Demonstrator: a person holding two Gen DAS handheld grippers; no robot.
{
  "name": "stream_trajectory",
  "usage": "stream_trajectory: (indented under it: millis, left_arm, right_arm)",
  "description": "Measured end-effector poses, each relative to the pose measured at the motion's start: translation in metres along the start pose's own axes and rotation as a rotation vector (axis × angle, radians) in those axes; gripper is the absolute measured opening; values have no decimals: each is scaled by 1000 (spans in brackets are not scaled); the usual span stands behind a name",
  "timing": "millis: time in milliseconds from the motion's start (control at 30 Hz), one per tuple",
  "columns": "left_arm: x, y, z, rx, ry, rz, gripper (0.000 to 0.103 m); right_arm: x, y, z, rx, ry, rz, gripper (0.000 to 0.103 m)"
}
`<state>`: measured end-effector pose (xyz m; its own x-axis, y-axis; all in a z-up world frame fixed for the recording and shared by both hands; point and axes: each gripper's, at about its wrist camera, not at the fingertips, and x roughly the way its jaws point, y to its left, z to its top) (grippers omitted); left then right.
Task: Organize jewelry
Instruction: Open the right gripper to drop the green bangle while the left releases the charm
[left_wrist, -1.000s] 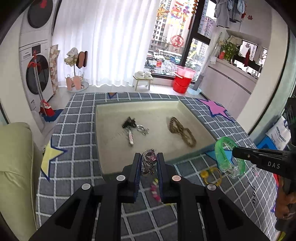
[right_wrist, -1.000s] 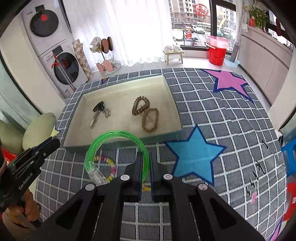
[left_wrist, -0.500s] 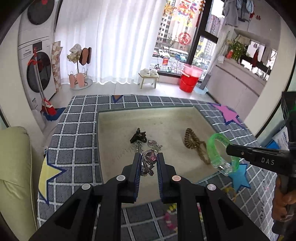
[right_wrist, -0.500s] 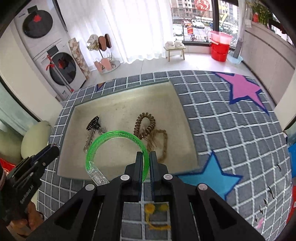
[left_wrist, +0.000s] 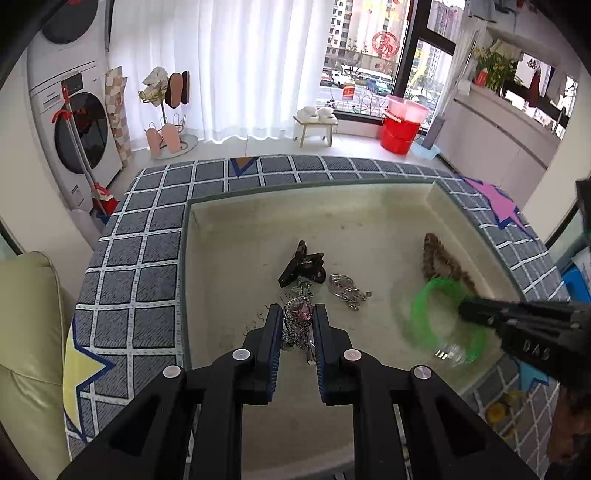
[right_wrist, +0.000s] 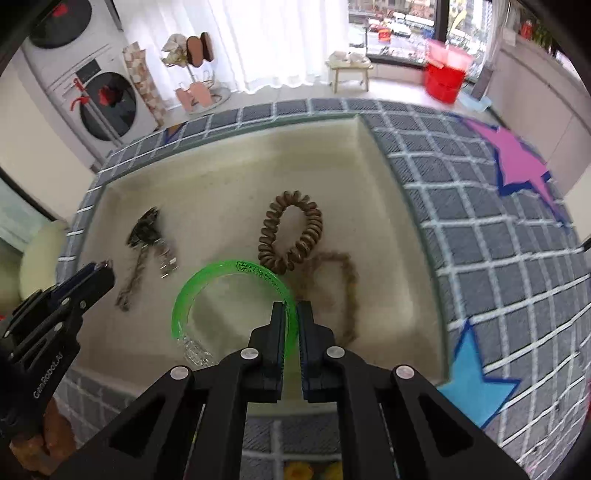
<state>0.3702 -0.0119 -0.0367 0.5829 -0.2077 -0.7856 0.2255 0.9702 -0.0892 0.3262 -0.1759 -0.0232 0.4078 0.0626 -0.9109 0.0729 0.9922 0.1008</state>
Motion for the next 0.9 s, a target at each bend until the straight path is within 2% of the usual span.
stream_trajectory:
  millis: [100, 333, 633, 667, 733, 767, 800, 900]
  left_arm:
    - [9, -3, -1, 18, 15, 23, 31]
    - [13, -9, -1, 27, 15, 55, 31]
    - [12, -11, -2, 28, 13, 69, 31]
    - [12, -11, -3, 26, 14, 68, 31]
    - [11, -10, -3, 25, 13, 70, 31]
    - [10, -11, -3, 27, 13, 73, 31]
    - [9, -11, -3, 28, 12, 76, 31]
    - [8, -10, -2, 28, 10, 78, 31]
  right_arm:
    - [-1, -7, 5, 9, -25, -50, 7]
    - [1, -9, 5, -5, -53, -101, 8]
    - [-1, -8, 3, 8, -41, -67, 10]
    - [-2, -7, 2, 10, -42, -62, 14]
    - [-5, -8, 2, 22, -48, -38, 41]
    - [-8, -8, 2, 31, -60, -25, 61]
    - [-12, -8, 2, 36, -76, -16, 67]
    - [-23, -6, 2, 31, -107, -1, 67]
